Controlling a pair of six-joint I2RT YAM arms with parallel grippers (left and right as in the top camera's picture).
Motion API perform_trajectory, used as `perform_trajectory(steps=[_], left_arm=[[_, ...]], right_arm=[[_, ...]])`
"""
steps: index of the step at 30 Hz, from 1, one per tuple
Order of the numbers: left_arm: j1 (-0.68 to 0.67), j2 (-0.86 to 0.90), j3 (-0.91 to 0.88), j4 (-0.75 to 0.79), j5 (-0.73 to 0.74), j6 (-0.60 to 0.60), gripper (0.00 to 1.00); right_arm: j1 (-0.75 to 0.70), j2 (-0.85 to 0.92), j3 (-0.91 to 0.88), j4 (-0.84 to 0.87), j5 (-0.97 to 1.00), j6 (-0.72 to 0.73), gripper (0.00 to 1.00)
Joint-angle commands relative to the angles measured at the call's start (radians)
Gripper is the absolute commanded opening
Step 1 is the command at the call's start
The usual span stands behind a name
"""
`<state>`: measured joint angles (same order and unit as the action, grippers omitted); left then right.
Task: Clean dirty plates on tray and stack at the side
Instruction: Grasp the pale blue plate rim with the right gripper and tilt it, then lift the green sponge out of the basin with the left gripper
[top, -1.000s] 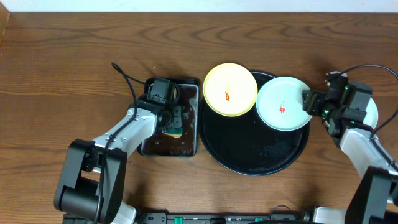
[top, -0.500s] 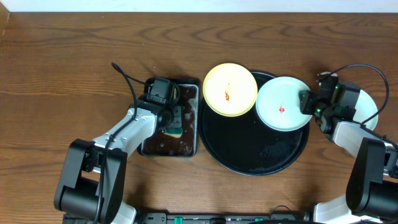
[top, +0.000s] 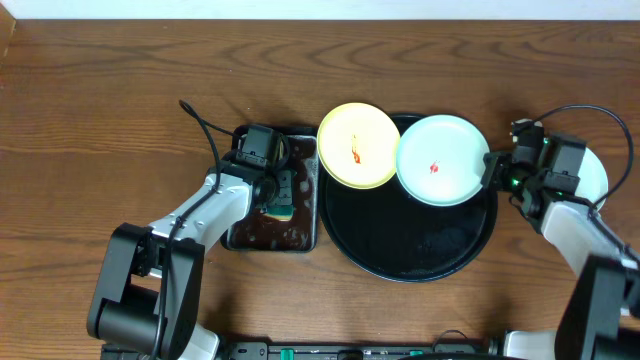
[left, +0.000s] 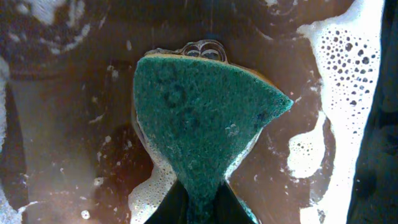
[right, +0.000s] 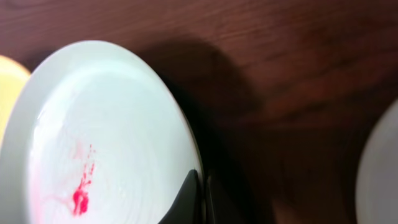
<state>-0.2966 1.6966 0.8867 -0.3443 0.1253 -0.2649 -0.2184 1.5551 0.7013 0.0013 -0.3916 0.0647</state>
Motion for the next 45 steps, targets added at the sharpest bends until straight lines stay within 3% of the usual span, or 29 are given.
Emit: perform_trajectory(steps=[1, 10, 21, 31, 37, 45], left_arm=[[0.000, 0.030, -0.014, -0.012, -0.024, -0.002, 0.08], [0.001, -0.032, -0.010, -0.033, -0.025, -0.002, 0.07], [0.010, -0.270, -0.010, -0.081, -0.003, -0.050, 0.07], [0.167, -0.320, -0.010, -0.054, 0.285, -0.041, 0.07], [0.281, -0.320, -0.010, 0.008, 0.605, 0.087, 0.07], [0.342, -0.320, -0.010, 0.024, 0.821, 0.225, 0.07]], right_arm=[[0.008, -0.087, 0.011, -0.082, -0.025, 0.009, 0.01], [0.031, -0.114, 0.006, -0.408, 0.034, 0.009, 0.01], [0.040, -0.048, 0.002, -0.453, 0.020, 0.010, 0.01], [0.089, -0.036, -0.002, -0.468, 0.021, 0.009, 0.01], [0.095, -0.036, -0.002, -0.460, 0.022, 0.009, 0.01], [0.095, -0.036, -0.002, -0.459, 0.021, 0.009, 0.01]])
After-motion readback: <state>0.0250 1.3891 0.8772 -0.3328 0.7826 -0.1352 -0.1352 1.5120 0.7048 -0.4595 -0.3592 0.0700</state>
